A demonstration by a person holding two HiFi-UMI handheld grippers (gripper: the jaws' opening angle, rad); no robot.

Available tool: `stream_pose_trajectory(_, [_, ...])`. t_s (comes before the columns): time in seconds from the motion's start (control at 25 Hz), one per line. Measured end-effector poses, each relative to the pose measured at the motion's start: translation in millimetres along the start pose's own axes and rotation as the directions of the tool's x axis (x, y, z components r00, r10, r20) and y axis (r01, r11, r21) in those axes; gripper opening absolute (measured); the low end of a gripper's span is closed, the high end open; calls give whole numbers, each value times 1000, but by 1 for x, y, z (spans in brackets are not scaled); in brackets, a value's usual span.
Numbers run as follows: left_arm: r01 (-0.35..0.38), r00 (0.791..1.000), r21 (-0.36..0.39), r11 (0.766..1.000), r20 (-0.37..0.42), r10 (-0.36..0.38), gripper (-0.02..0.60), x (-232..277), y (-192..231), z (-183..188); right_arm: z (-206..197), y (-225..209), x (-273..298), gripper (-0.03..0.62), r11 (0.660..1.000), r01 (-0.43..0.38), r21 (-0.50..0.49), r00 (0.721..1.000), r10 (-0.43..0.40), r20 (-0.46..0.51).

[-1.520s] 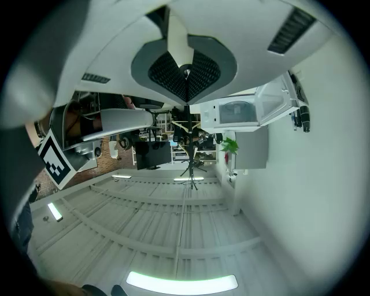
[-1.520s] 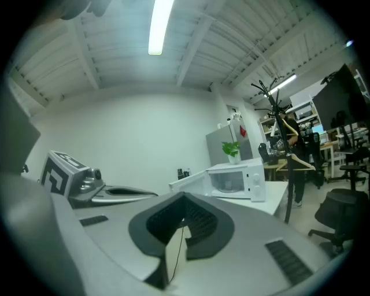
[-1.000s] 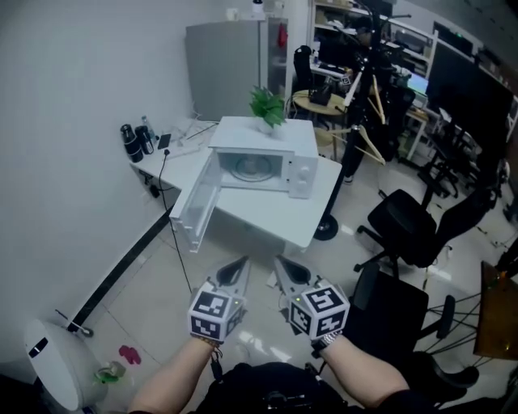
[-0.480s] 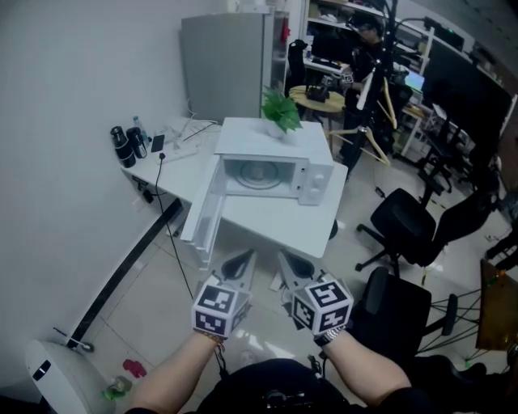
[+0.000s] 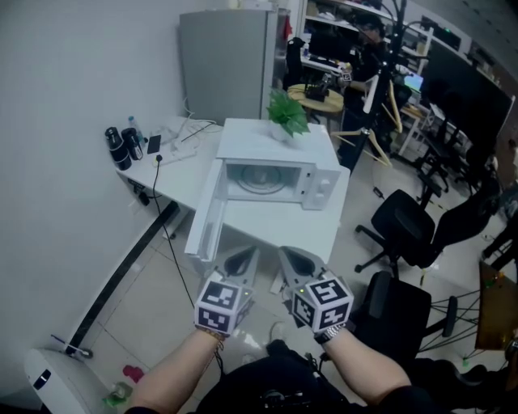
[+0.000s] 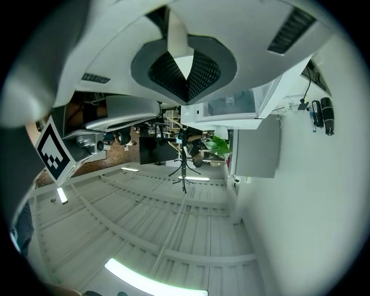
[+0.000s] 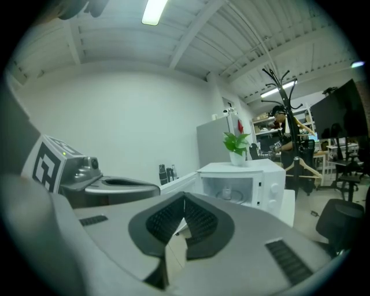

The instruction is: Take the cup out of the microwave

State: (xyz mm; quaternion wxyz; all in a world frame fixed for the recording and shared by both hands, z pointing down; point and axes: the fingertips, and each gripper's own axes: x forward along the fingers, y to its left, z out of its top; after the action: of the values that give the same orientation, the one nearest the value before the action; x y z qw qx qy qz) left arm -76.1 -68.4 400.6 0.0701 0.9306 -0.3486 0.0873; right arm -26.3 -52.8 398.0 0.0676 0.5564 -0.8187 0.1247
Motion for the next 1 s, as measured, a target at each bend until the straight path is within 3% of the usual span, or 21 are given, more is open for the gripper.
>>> stream_pose_trajectory(0.6, [-58, 996, -13, 998, -62, 57, -3, 84, 43, -7, -7, -80, 82, 18, 999, -7, 52, 999, 8, -35])
stream_pose_trajectory(1.0, [-141, 984, -21, 990, -112, 138, -3, 151, 76, -14, -20, -146, 153, 71, 997, -39, 65, 994, 46, -101])
